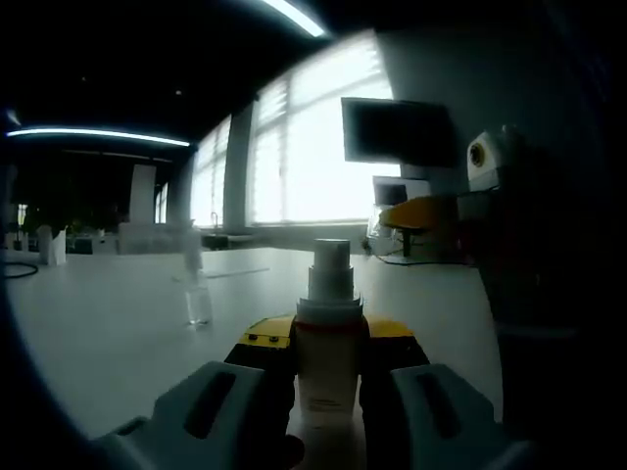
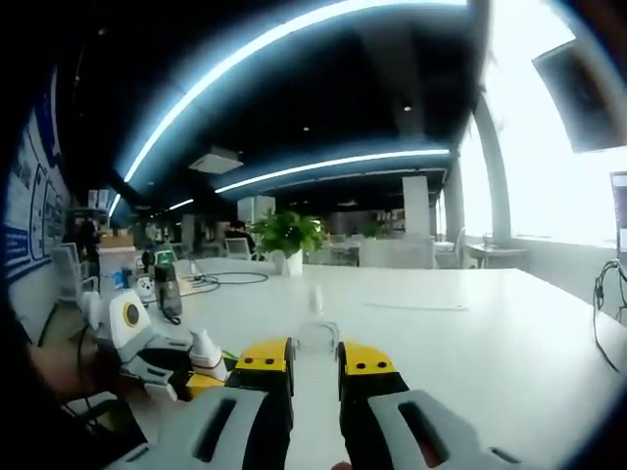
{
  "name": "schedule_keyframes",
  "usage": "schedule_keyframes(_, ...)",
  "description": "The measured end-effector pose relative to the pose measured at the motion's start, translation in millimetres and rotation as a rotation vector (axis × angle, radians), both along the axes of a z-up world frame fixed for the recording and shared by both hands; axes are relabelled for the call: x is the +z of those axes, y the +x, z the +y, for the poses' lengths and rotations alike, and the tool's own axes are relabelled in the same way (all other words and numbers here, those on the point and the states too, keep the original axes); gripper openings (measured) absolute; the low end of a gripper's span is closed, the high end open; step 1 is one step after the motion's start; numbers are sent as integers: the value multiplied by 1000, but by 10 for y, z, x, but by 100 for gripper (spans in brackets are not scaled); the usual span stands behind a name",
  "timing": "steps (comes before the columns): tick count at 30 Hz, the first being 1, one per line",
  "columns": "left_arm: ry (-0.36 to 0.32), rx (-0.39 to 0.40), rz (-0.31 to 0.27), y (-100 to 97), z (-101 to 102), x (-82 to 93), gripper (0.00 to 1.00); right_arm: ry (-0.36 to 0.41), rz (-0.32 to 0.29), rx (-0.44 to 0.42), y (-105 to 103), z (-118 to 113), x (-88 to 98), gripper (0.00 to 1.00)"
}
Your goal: Clamp pump bottle remove cover press pump head put on cover
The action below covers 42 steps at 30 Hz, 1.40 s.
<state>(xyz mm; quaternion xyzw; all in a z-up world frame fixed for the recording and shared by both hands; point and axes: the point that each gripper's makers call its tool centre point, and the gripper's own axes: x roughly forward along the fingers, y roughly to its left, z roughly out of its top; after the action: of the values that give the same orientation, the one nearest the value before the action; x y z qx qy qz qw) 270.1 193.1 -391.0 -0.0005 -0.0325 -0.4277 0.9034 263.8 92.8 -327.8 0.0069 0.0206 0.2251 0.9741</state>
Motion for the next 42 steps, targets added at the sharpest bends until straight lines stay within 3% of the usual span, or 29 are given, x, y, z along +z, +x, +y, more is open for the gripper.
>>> schedule_keyframes(18, 1, 1, -2, 4, 1, -1, 15, 11, -15, 21, -51, 83, 117, 13)
schedule_keyframes(42, 2, -1, -3, -2, -3, 1, 15, 46, -25, 145, -231, 614, 303, 13)
